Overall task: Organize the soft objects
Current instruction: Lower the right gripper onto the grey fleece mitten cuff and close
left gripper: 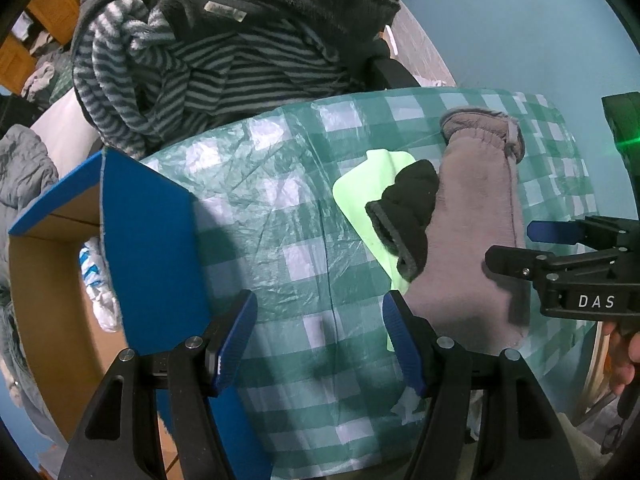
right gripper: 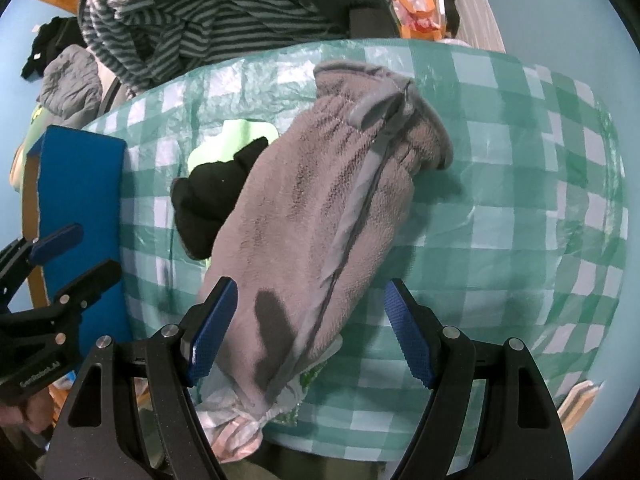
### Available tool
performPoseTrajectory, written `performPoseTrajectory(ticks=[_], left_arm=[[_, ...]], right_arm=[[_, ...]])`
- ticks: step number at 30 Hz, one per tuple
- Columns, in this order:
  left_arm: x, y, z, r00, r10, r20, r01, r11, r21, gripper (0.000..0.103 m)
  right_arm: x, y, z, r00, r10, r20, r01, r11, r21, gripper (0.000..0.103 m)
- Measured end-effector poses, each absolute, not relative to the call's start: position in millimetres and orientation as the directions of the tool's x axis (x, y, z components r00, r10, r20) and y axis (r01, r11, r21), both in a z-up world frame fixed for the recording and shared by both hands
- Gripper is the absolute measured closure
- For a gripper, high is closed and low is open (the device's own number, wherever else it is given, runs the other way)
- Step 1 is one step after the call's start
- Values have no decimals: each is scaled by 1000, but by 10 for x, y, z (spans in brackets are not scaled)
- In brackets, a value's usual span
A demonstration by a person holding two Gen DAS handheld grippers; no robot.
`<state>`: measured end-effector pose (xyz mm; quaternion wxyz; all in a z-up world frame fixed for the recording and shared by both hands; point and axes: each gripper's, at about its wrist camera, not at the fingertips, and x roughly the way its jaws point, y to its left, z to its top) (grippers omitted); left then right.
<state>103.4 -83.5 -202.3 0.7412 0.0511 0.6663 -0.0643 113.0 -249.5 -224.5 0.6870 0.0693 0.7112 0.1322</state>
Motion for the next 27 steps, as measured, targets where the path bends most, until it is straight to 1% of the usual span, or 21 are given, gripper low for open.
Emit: performPoseTrajectory(ticks=[7, 9, 11, 12, 13, 14, 15, 16, 17, 19, 24, 27], left_arm=[[1020, -859, -2077, 87, -17, -996, 174, 985, -1, 36], [1011, -862, -2070, 88, -13, -996, 179, 984, 3, 36], [1004, -863, -2063, 90, -13, -996, 181, 983, 4, 36], [1000, -864, -2059, 91, -12, -996, 182, 983, 5, 36], [995, -864, -2058, 91, -11, -996, 182, 983, 6, 36], [991, -863, -2056, 91, -10, -996, 182, 983, 6, 36], [986, -863, -2052, 91, -10, -996, 182, 983, 7, 36], [981, -862, -2046, 92, -10, -996, 181, 983, 7, 36], [975, -860, -2043, 93, -10, -996, 180, 984, 7, 36], [962, -855, -2036, 93, -8, -996, 177, 984, 8, 36], [931, -846, -2002, 99, -10, -995, 171, 985, 7, 36], [916, -847, -1988, 101, -9, -995, 170, 985, 8, 36]], right_arm=[[1101, -2472, -2377, -58, 260, -964, -68, 962, 264, 27], [1090, -2471, -2382, -52, 264, -963, -67, 961, 267, 30], [1079, -2468, -2372, -44, 274, -961, -68, 959, 276, 46], [1078, -2468, -2359, -38, 274, -961, -69, 959, 276, 49], [1077, -2466, -2348, -32, 272, -962, -72, 959, 274, 53], [1078, -2461, -2345, -29, 272, -962, -74, 959, 273, 60], [1077, -2461, -2339, -25, 274, -962, -74, 959, 275, 63], [1076, -2462, -2337, -22, 275, -961, -72, 959, 276, 71], [1075, -2470, -2330, -18, 280, -960, -68, 957, 280, 76], [1070, -2493, -2302, -7, 292, -957, -63, 954, 291, 84], [1051, -2559, -2160, 37, 316, -948, -64, 947, 314, 87], [1039, -2598, -2048, 58, 313, -948, -80, 948, 308, 88]])
